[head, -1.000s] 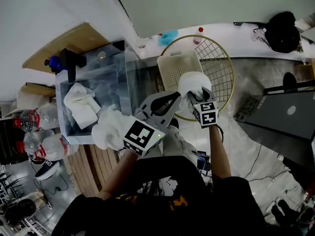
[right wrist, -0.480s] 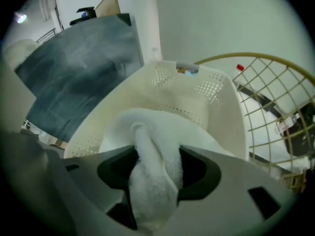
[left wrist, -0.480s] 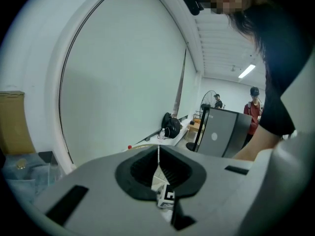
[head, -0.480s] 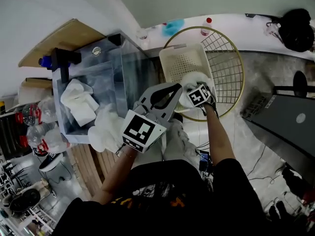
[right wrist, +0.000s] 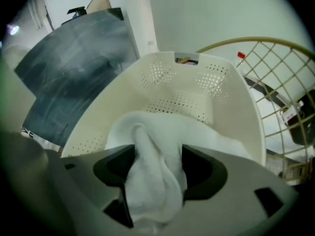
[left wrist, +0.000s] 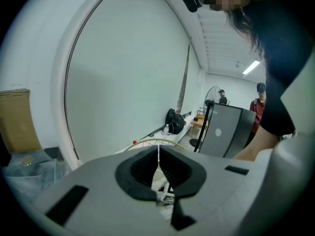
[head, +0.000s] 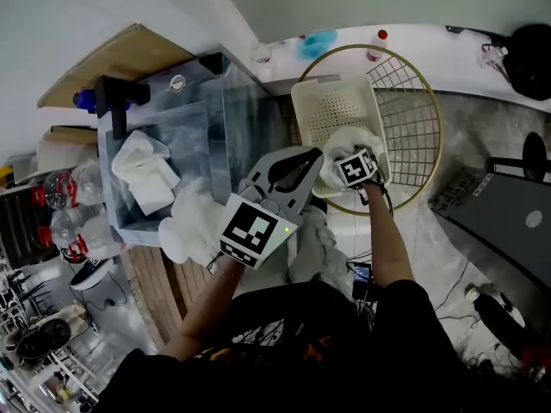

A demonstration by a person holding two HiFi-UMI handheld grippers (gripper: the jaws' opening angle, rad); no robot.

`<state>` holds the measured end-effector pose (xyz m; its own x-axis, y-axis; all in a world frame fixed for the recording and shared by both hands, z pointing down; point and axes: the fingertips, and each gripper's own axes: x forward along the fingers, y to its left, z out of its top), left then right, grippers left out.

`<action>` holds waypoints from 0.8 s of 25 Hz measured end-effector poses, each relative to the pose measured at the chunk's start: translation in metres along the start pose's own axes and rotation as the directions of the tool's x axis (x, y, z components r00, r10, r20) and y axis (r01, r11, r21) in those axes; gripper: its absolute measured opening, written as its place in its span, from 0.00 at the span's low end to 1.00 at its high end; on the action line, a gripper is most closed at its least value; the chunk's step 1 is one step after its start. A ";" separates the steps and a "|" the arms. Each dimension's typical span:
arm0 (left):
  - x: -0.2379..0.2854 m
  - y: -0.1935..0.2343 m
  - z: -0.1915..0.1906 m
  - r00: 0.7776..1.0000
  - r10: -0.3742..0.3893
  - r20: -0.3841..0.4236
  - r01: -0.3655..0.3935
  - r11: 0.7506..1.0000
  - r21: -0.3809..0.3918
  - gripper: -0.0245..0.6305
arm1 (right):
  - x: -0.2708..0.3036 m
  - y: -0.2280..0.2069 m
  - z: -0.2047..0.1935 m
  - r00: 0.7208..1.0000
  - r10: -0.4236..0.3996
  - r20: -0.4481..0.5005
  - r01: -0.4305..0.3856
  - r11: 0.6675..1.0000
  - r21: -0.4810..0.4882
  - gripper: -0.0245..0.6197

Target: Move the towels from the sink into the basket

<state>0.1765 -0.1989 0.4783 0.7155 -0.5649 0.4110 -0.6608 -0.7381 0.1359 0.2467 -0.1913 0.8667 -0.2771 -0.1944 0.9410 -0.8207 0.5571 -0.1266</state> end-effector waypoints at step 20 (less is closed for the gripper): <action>-0.101 -0.004 0.032 0.989 0.093 0.116 -0.094 0.996 0.000 0.05 | -0.337 0.089 0.138 0.597 -0.028 0.802 -0.082 0.992 0.095 0.26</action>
<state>0.1143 -0.1502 0.4076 0.6724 -0.6699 0.3147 -0.7249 -0.6820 0.0970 0.1987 -0.1875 0.4953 -0.5431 -0.7789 0.3137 -0.8393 0.4916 -0.2323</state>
